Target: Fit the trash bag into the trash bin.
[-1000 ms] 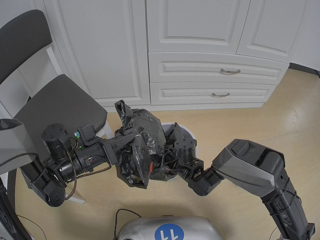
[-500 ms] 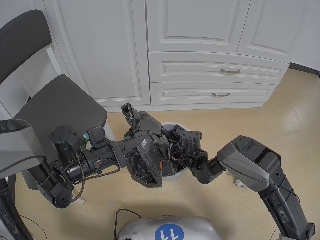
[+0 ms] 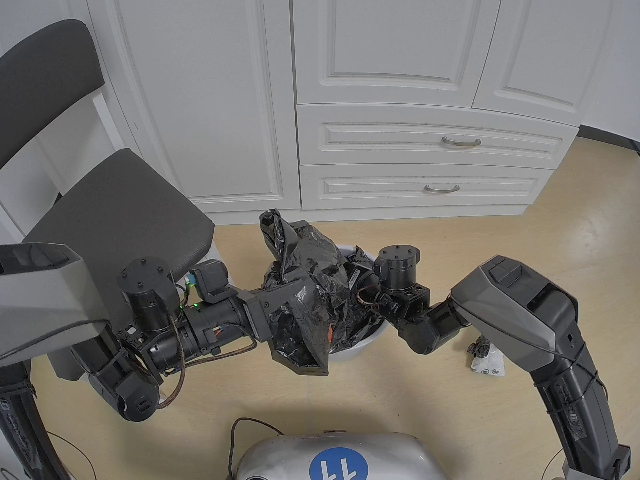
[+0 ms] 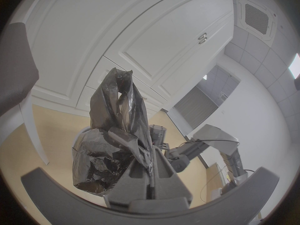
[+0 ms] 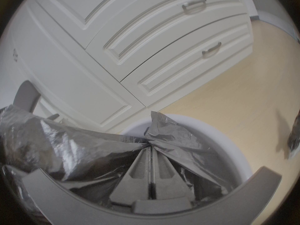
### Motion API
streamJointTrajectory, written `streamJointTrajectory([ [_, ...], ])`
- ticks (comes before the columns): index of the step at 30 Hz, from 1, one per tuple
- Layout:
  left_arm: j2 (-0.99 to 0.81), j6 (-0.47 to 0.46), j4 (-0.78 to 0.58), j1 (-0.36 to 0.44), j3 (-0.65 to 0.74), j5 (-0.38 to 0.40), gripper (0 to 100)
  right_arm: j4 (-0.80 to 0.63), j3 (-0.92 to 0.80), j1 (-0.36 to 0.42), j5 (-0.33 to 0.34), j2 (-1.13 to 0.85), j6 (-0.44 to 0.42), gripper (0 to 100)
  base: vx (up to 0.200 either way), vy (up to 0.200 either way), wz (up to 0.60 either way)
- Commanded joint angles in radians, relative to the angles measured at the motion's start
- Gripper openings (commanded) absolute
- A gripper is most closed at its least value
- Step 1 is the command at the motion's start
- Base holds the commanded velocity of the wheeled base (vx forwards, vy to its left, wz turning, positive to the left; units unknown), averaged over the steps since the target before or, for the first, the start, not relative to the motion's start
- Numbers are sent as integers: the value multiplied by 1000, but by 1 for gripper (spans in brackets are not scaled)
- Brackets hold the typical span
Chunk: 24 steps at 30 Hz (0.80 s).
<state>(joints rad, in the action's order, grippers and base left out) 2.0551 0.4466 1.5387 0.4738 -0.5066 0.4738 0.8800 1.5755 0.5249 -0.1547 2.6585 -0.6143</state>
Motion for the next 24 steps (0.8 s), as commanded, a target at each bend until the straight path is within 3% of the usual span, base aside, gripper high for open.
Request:
streamJointTrajectory([
  [1,28,3,0,23,-26,-54,0,4,-72,-11,7,-86,51,0,0,0,0],
  [5,37,7,0,42,-41,-96,0,4,-123,-23,15,-155,64,0,0,0,0],
  [12,37,12,-2,57,-58,-101,0,2,-163,-69,27,-262,107,0,0,0,0],
  [19,45,60,-3,111,-130,-274,0,1,-192,-89,37,-293,143,0,0,0,0],
  [24,23,124,-3,146,-161,-320,0,7,-189,-77,37,-246,162,0,0,0,0],
])
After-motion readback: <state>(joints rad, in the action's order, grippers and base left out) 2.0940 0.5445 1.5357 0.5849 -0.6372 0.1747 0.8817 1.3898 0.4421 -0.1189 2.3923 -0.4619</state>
